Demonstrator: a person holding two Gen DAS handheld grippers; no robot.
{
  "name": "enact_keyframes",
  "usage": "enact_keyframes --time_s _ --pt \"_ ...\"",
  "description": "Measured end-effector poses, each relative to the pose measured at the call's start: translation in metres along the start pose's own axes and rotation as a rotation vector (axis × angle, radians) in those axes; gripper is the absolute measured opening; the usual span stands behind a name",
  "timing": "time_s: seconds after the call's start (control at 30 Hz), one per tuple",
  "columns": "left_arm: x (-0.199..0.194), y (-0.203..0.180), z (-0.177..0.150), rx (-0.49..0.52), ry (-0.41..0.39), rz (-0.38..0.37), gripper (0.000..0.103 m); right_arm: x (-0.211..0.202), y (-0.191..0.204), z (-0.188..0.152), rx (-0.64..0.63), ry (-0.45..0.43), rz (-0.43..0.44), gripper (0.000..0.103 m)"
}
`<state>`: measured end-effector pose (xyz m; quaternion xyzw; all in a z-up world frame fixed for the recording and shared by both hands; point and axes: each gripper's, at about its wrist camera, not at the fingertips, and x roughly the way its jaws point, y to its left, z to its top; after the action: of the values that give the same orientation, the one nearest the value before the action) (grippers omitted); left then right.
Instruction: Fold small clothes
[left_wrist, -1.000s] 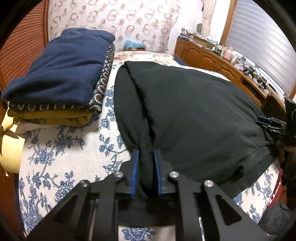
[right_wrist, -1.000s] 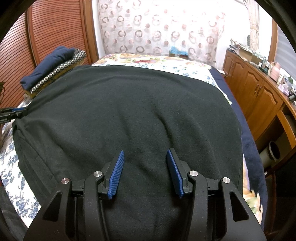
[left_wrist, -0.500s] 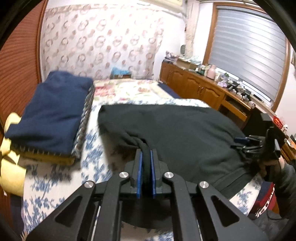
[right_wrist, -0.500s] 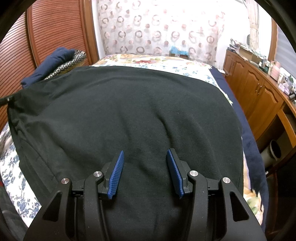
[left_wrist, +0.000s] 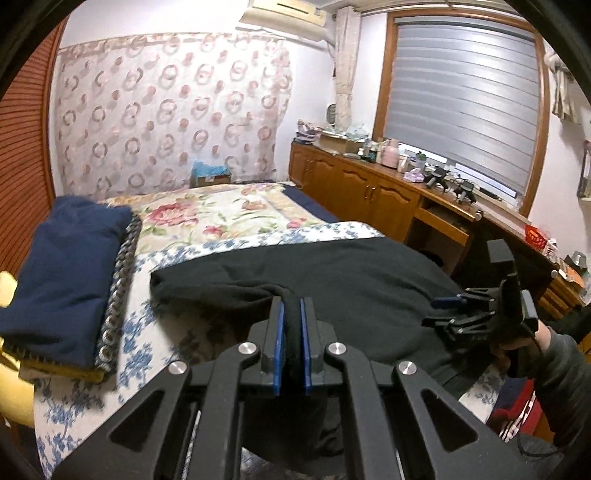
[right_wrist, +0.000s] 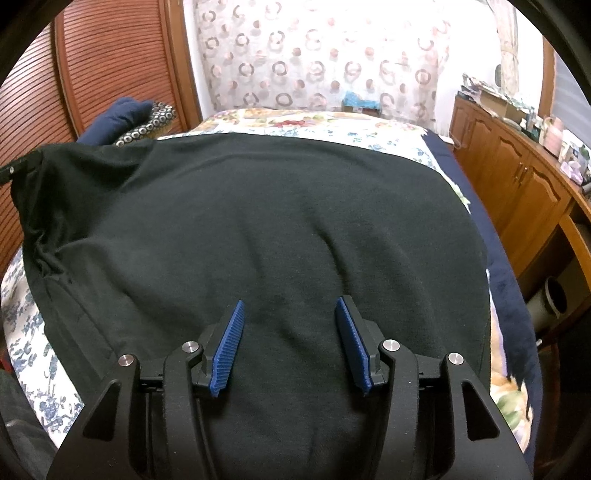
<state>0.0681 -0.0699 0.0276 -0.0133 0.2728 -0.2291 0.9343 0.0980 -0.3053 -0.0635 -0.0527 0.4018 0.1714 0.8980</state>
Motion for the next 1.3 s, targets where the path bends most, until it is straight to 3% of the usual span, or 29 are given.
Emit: enact_keyframes --time_s 0.33,0.63,0.9,1.0,1.03,1.13,1.3 --pt "0.014 -0.045 0.044 0.082 -0.026 -0.100 0.005 -0.040 -0.008 -0.003 0.030 -0.076 -0.002 0.053" --pt "0.028 -0.106 0.089 0.177 -0.036 -0.205 0.005 -0.090 -0.027 -0.009 0.070 -0.158 -0.078 0.053" --pt "0.048 -0.153 0.102 0.234 0.015 -0.285 0.005 -0.118 -0.043 -0.017 0.093 -0.197 -0.120 0.053" --pt "0.057 -0.162 0.095 0.254 0.065 -0.319 0.013 -0.120 -0.045 -0.020 0.092 -0.196 -0.128 0.053" --pt "0.058 -0.165 0.092 0.259 0.066 -0.318 0.020 -0.121 -0.045 -0.023 0.092 -0.196 -0.130 0.053" --pt "0.056 -0.159 0.086 0.257 0.067 -0.300 0.039 -0.119 -0.046 -0.022 0.092 -0.192 -0.129 0.053" --pt "0.051 -0.132 0.075 0.227 0.070 -0.239 0.053 -0.111 -0.044 -0.019 0.081 -0.182 -0.114 0.053"
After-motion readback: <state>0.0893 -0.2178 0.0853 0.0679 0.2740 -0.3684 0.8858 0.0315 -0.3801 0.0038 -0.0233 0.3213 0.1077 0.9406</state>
